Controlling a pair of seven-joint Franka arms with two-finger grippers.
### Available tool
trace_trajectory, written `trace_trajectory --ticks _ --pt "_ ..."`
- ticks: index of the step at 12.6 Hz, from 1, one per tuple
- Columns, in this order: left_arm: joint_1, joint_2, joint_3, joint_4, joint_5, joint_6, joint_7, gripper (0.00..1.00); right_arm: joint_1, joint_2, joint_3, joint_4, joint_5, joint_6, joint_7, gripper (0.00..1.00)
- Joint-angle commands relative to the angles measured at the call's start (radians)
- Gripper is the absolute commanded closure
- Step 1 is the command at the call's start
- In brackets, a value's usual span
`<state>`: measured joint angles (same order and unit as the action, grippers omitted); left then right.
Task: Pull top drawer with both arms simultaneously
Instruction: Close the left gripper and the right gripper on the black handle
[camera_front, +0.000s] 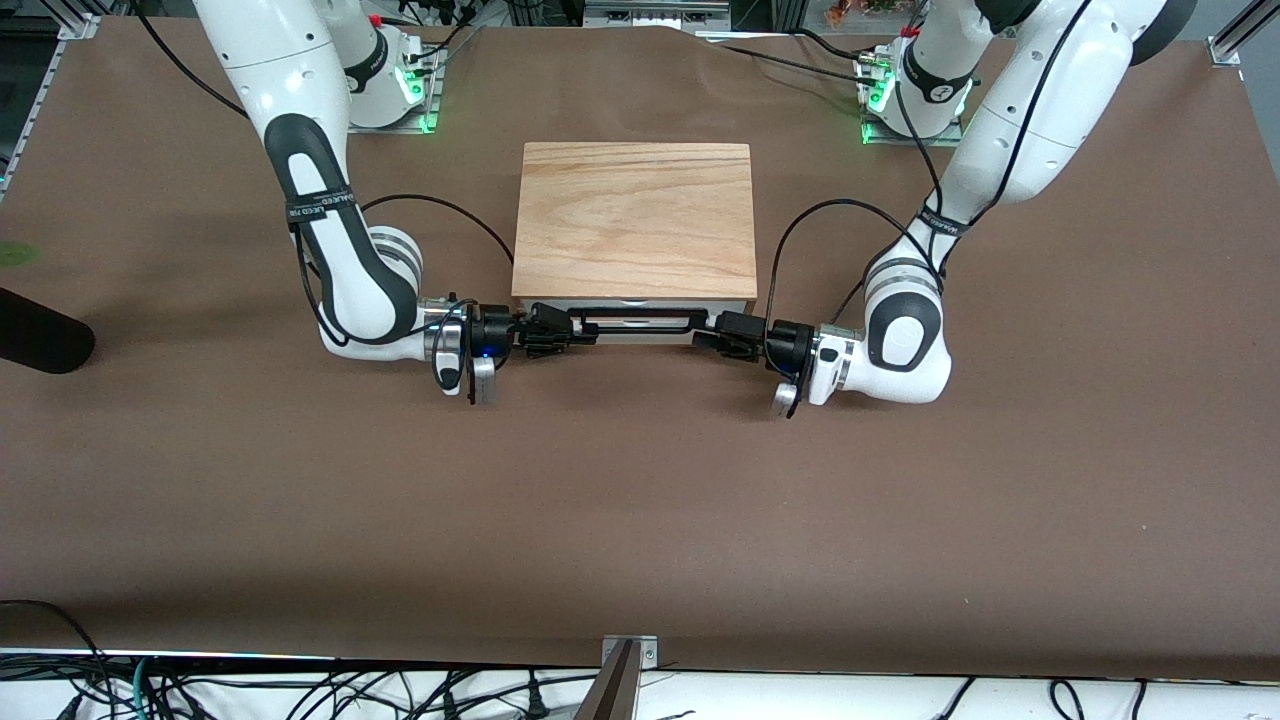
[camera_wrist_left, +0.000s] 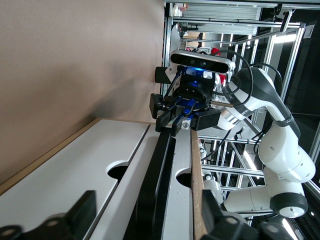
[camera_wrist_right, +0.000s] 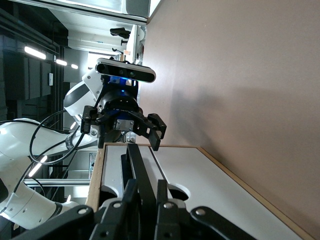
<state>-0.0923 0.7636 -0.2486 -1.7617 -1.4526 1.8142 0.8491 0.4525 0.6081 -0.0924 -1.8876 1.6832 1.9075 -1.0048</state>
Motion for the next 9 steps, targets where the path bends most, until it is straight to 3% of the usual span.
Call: trace_trajectory --ticks 1,4,5,9 --pt "-0.003 0.003 -0.001 -0.007 -0.034 0.011 0.057 0.22 -0.015 -0.011 0.005 -0.004 0.018 -0.015 -0.008 1.00" --pt "-0.001 0.003 -0.001 -0.013 -0.031 0.005 0.087 0.57 -0.023 -0.011 0.005 -0.001 0.018 -0.015 -0.008 1.00" --pt "-0.001 0.002 -0.001 -0.016 -0.031 0.002 0.096 0.60 -0.023 -0.011 0.005 0.001 0.018 -0.015 -0.008 1.00" --pt "0.002 -0.001 -0.001 -0.036 -0.026 -0.026 0.105 0.58 -0.025 -0.011 0.003 0.001 0.018 -0.016 -0.009 1.00"
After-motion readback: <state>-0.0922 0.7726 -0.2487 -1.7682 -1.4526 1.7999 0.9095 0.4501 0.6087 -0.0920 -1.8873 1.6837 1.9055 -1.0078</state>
